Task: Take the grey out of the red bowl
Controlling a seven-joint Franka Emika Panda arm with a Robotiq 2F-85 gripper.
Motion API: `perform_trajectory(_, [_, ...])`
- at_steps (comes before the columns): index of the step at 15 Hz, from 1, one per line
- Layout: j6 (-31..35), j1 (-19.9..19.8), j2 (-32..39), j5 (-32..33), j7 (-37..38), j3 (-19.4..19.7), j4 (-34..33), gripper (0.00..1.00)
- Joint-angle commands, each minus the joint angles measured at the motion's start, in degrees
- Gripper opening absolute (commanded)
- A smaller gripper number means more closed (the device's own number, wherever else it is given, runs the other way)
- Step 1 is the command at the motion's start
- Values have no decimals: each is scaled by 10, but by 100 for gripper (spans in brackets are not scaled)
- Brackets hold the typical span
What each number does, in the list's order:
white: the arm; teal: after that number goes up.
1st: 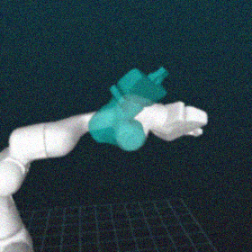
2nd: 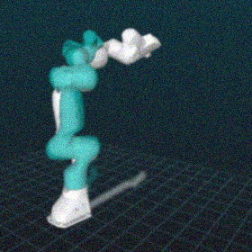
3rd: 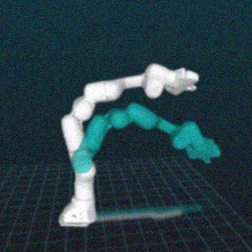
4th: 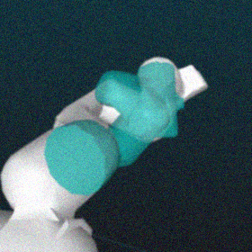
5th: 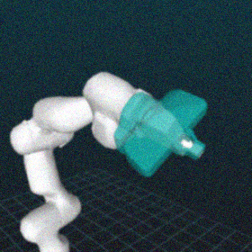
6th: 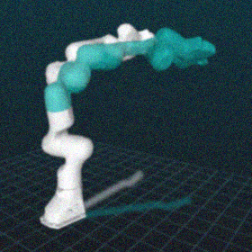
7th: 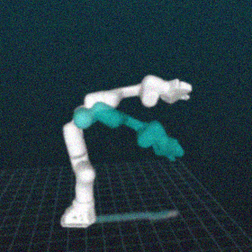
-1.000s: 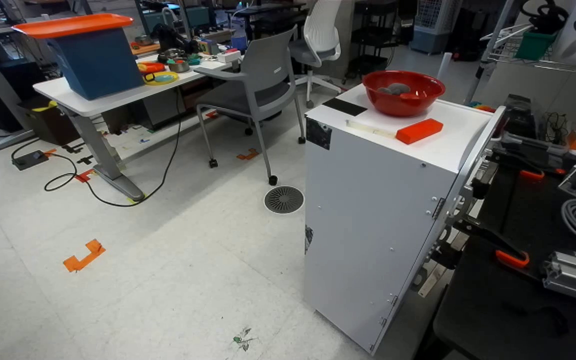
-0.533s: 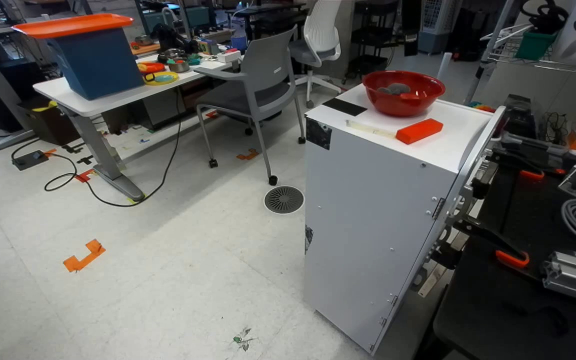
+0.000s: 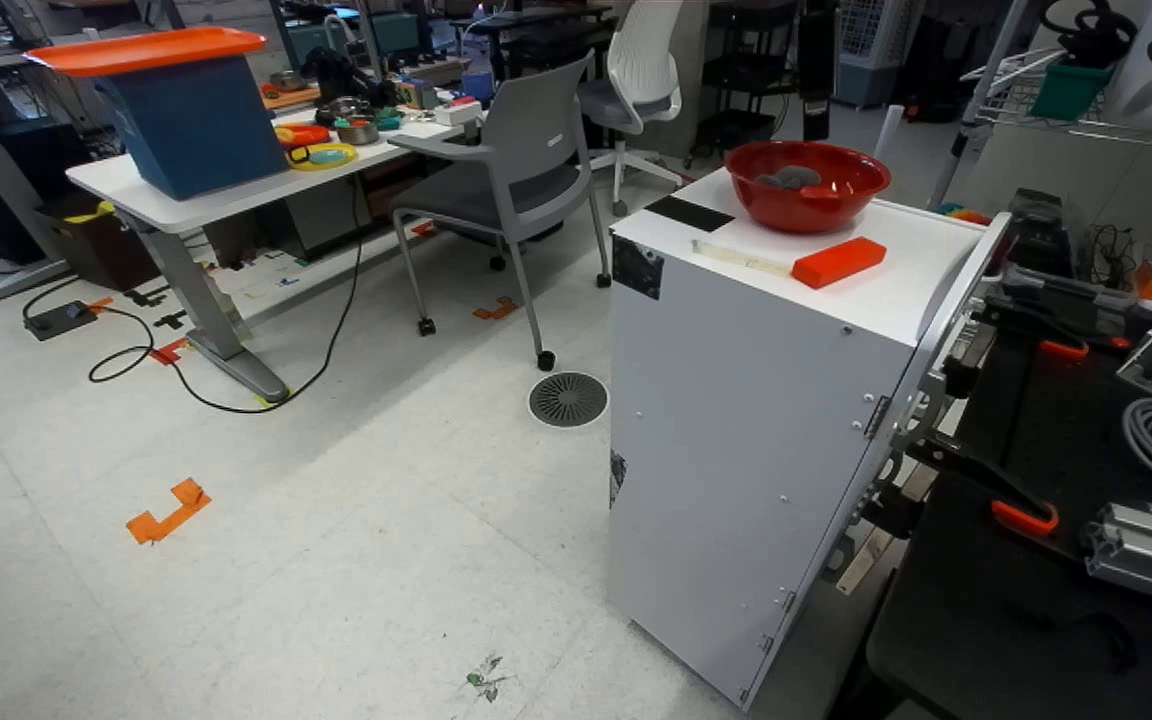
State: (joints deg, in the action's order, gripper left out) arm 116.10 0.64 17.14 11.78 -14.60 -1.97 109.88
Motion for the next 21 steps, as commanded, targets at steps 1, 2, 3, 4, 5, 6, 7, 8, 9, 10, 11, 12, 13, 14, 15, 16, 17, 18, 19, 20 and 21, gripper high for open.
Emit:
perform_trajectory(1, [11, 2, 13, 13, -4, 2, -15, 100])
perform_trajectory(2, [13, 4, 16, 21, -1, 3, -17, 100])
perform_trajectory(3, [15, 5, 20, 27, 0, 3, -20, 100])
perform_trajectory(4, [14, 6, 23, 33, 1, 4, -23, 100])
perform_trajectory(5, [13, 5, 27, 35, 1, 4, -25, 100])
perform_trajectory(6, [13, 5, 31, 35, -1, 3, -27, 100])
perform_trajectory(7, [12, 5, 34, 36, 0, 3, -29, 100])
perform_trajectory(8, [11, 6, 37, 37, 1, 3, -31, 100])
perform_trajectory(9, [11, 6, 39, 36, 2, 2, -33, 100])
perform_trajectory(10, [11, 8, 41, 37, 5, 2, -34, 100])
perform_trajectory(11, [13, 8, 42, 36, 9, 3, -35, 100])
perform_trajectory(12, [15, 8, 42, 32, 9, 2, -37, 100])
perform_trajectory(13, [18, 8, 42, 30, 11, 2, -39, 100])
perform_trajectory(14, [21, 7, 42, 28, 10, 1, -40, 100])
perform_trajectory(15, [26, 6, 41, 24, 8, 0, -41, 100])
perform_trajectory(16, [32, 5, 41, 20, 5, -1, -41, 100])
perform_trajectory(17, [35, 4, 39, 14, 5, -3, -41, 100])
perform_trajectory(18, [41, 3, 37, 8, 4, -4, -40, 100])
perform_trajectory(19, [45, 2, 33, 2, 2, -5, -39, 100])
perform_trajectory(20, [51, 0, 30, -5, -4, -8, -37, 100])
perform_trajectory(21, [59, -2, 28, -15, -13, -11, -36, 100])
